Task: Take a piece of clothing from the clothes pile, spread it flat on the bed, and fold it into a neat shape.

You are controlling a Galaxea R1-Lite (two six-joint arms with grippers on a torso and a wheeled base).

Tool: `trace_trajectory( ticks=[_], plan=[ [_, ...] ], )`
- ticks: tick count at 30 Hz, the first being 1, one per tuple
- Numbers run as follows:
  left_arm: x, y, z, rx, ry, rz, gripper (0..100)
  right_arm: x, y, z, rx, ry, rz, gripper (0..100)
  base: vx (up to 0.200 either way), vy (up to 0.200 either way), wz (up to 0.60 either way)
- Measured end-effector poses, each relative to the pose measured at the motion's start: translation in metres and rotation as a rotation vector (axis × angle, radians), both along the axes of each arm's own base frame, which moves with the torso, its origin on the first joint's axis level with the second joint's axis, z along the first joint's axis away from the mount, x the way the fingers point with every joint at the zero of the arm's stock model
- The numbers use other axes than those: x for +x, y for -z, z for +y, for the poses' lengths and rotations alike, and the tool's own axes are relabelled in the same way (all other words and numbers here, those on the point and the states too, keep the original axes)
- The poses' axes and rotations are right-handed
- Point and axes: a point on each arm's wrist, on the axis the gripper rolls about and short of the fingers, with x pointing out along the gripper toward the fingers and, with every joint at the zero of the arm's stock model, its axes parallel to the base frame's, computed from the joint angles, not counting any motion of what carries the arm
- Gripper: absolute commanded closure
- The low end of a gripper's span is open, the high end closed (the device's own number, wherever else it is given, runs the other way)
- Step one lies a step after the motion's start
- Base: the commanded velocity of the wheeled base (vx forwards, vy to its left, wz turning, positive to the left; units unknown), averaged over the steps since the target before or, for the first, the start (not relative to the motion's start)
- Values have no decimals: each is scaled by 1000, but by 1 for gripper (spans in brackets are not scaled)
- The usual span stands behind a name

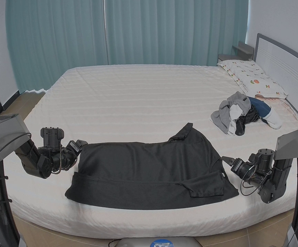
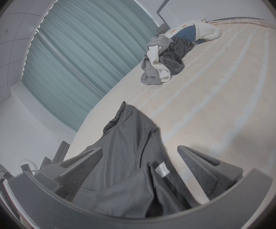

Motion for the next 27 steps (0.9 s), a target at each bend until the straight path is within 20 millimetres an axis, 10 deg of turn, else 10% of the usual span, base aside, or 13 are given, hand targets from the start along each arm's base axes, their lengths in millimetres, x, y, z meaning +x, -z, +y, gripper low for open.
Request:
trace_trajectory(
  ticks=[27],
  plan=[
    [6,9,-2,13,-1,12,0,-1,1,1,-5,-4,5,0,0,22,0]
  ],
)
